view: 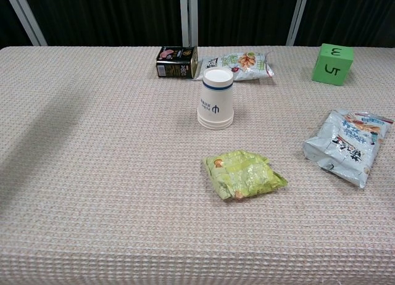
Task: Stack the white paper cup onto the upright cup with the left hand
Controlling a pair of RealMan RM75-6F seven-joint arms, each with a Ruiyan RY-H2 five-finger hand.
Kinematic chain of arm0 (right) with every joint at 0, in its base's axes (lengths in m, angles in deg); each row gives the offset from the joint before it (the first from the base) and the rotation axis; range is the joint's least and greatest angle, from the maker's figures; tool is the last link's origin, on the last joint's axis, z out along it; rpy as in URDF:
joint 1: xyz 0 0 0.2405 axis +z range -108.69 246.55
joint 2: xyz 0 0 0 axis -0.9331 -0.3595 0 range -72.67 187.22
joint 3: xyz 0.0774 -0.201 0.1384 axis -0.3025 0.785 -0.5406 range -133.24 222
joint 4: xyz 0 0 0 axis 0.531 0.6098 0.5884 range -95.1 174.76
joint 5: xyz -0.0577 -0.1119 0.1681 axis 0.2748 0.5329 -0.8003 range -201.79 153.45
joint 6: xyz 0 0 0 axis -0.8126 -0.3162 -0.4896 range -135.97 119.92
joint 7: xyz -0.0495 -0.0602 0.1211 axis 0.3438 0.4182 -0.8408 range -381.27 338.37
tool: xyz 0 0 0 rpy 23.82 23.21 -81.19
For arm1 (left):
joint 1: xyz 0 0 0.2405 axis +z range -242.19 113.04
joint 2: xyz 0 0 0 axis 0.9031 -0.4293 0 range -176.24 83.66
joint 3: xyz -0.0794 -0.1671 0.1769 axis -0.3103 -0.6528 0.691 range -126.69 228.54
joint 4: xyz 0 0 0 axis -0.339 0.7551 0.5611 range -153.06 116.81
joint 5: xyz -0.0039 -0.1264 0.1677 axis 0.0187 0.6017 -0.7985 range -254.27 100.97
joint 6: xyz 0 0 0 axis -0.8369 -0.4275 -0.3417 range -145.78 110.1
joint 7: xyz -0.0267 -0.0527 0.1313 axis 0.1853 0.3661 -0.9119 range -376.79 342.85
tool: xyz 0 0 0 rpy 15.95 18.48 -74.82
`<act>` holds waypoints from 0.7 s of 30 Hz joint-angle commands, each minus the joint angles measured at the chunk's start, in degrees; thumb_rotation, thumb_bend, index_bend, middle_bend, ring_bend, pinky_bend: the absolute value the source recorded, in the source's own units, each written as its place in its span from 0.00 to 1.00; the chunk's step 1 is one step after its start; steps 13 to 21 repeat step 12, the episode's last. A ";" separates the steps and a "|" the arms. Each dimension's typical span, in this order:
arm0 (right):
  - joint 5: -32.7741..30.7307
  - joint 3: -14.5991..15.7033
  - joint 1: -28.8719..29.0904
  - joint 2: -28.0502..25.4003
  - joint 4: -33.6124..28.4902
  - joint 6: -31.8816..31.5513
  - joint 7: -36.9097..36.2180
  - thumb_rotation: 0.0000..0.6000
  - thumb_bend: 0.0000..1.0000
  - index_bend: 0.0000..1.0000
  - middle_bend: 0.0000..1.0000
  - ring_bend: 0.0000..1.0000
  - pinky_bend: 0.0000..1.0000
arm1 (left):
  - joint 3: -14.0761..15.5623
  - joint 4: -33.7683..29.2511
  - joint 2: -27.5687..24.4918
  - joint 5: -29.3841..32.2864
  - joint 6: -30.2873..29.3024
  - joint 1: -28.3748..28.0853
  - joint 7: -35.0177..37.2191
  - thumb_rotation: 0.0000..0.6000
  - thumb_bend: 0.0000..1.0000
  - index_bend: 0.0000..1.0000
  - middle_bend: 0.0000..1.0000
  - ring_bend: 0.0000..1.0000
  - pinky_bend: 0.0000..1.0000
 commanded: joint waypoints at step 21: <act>0.86 -0.41 -0.81 3.07 -3.24 -3.27 9.25 1.00 0.16 0.00 0.04 0.00 0.00 | 11.67 -1.11 -3.34 -9.55 -8.61 18.78 14.13 1.00 0.19 0.27 0.16 0.10 0.12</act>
